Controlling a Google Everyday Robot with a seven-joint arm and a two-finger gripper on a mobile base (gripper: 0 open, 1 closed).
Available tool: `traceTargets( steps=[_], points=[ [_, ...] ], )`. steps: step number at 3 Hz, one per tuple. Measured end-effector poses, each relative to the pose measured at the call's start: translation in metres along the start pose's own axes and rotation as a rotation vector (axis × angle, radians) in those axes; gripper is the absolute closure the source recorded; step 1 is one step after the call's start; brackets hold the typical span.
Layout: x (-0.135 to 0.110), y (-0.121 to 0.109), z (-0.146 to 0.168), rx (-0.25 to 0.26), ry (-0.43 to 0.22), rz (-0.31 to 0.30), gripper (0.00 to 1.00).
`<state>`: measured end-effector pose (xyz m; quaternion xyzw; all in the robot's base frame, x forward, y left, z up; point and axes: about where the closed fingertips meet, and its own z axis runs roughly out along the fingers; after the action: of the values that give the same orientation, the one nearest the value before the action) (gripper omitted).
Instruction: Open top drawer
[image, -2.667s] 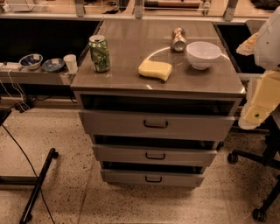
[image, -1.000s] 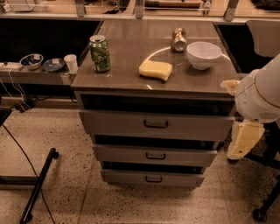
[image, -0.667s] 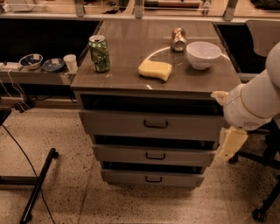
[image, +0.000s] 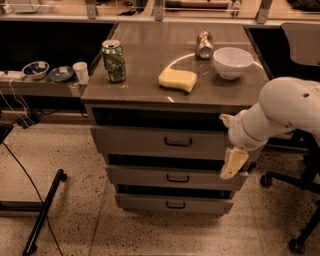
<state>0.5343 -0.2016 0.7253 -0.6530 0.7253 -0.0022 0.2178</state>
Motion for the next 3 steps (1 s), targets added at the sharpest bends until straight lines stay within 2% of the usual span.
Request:
traceTargets(
  steps=[1,2,3],
  points=[
    [0.008,-0.018,0.035,-0.008,-0.009,0.007,0.0],
    [0.022,-0.023,0.064,-0.031,-0.01,0.037,0.16],
    [0.027,-0.023,0.075,-0.036,-0.035,0.055,0.39]
  ],
)
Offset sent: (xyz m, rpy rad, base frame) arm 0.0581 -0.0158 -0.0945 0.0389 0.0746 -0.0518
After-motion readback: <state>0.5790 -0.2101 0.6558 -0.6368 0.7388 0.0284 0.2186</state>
